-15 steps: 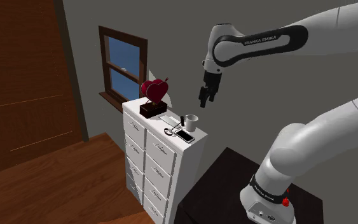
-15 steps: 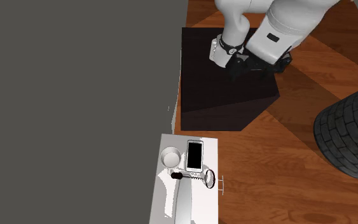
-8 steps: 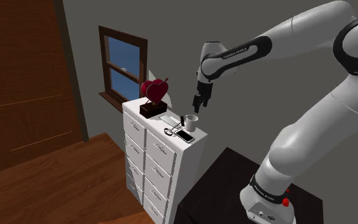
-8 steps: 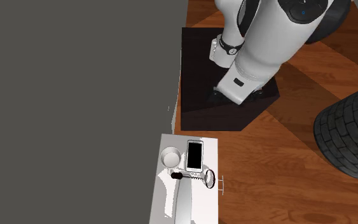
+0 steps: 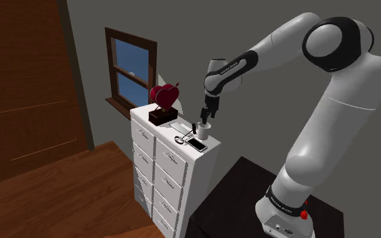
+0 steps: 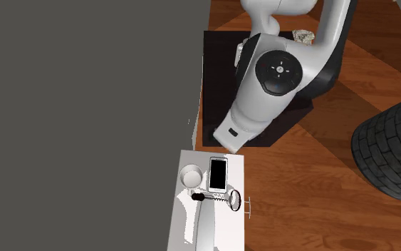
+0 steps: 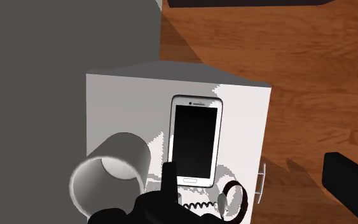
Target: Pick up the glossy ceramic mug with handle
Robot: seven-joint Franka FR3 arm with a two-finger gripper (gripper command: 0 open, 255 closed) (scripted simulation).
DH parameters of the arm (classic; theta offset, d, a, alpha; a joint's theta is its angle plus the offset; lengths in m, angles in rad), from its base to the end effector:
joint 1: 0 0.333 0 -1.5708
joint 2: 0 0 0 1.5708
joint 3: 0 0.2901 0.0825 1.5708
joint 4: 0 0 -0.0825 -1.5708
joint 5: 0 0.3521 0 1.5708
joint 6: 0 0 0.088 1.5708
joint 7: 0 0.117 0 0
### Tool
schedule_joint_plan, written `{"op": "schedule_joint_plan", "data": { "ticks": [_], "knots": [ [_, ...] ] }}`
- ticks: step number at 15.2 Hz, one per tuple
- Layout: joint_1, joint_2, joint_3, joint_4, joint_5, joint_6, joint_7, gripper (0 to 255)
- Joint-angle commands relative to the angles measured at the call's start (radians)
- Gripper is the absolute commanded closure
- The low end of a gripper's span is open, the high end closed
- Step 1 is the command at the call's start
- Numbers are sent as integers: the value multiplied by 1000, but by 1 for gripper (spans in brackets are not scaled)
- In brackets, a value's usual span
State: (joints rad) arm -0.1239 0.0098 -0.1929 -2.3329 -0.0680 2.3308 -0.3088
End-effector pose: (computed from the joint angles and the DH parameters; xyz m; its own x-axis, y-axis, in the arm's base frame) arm 0.4573 -0.1517 0.3179 0.9989 0.0385 -0.0277 0.0397 -0.9982 0.0442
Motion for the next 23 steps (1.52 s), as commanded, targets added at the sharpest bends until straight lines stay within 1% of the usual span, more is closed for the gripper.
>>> {"op": "schedule_joint_plan", "data": {
  "ticks": [1, 6, 12, 20, 22, 23],
  "knots": [
    [-9, 74, -8, 37, 15, 39, -26, 0],
    [-45, 267, -14, 162, 63, 109, -91, 0],
    [-103, 497, 1, 353, 113, 151, -155, 0],
    [-117, 591, 16, 376, 130, 222, -163, 0],
    [-117, 591, 16, 376, 130, 222, -163, 0],
    [-117, 590, 15, 375, 130, 221, -163, 255]
  ]
}}
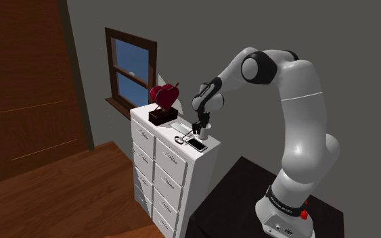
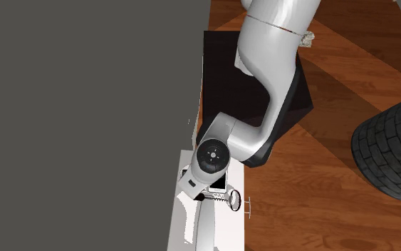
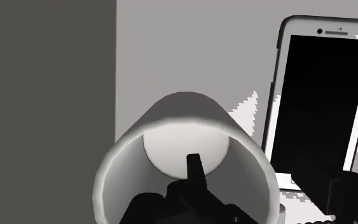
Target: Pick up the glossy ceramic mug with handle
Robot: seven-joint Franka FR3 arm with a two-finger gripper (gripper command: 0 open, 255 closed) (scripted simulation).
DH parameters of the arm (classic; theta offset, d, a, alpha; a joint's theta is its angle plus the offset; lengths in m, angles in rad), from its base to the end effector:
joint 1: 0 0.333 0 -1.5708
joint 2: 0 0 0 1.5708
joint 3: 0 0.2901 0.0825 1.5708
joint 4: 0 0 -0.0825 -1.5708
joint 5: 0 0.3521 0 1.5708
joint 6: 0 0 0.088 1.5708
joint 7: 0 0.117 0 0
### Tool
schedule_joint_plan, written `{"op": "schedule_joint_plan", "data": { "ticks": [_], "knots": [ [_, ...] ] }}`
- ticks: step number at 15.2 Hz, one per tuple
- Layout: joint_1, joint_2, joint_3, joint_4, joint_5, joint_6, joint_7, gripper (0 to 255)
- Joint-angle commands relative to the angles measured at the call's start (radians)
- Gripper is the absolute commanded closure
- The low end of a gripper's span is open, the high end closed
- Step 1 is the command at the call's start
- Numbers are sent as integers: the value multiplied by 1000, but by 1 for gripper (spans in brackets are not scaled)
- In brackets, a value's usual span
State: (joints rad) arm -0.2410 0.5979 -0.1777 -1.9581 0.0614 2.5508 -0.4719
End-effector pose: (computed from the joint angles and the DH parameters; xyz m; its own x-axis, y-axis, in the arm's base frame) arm 0.5335 -0.2368 0.1662 0.9992 0.0320 -0.0240 0.0334 -0.9976 0.0610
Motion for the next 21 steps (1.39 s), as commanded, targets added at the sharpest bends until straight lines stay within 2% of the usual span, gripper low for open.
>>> {"op": "schedule_joint_plan", "data": {
  "ticks": [1, 9, 21],
  "knots": [
    [0, 2, 0, 0, 0, 2, 0, 255],
    [0, 3, 0, 1, 0, 2, 0, 255],
    [16, -124, -20, -12, -24, -111, 9, 255]
  ]
}}
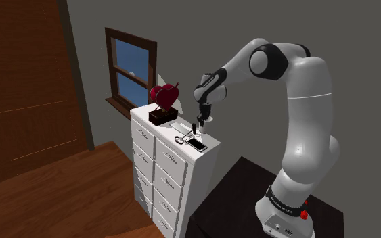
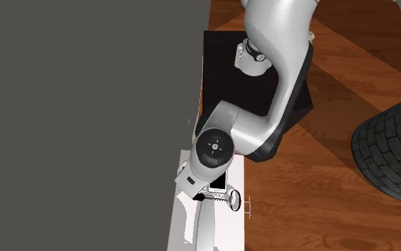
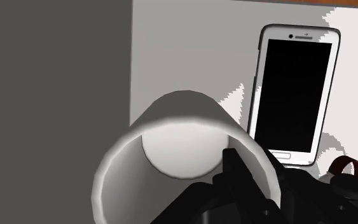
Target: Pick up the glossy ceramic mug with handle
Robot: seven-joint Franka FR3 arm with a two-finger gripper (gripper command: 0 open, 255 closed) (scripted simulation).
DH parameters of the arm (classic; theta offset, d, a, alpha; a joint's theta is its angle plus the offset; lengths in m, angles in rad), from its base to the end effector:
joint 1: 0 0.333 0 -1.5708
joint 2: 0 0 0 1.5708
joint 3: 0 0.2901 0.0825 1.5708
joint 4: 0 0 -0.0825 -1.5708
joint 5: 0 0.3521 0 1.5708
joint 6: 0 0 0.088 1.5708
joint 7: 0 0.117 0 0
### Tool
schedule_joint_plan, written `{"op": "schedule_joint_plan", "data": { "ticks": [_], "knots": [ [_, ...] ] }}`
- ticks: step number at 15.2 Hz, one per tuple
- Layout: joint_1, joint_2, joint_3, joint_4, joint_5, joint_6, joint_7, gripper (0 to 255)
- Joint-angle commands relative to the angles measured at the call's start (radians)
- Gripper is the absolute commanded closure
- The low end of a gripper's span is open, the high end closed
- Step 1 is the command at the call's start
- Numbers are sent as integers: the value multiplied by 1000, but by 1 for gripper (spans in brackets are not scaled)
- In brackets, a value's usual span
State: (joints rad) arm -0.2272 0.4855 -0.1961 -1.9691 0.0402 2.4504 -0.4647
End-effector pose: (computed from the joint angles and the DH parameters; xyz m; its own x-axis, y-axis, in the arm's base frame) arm 0.5336 -0.2373 0.2189 0.9992 0.0321 -0.0237 0.0335 -0.9976 0.0611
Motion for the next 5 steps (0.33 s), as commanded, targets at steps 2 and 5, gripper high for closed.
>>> {"op": "schedule_joint_plan", "data": {
  "ticks": [2, 5],
  "knots": [
    [5, -31, -5, 0, -7, -31, 4, 255],
    [6, -42, -6, 1, -9, -43, 5, 255]
  ]
}}
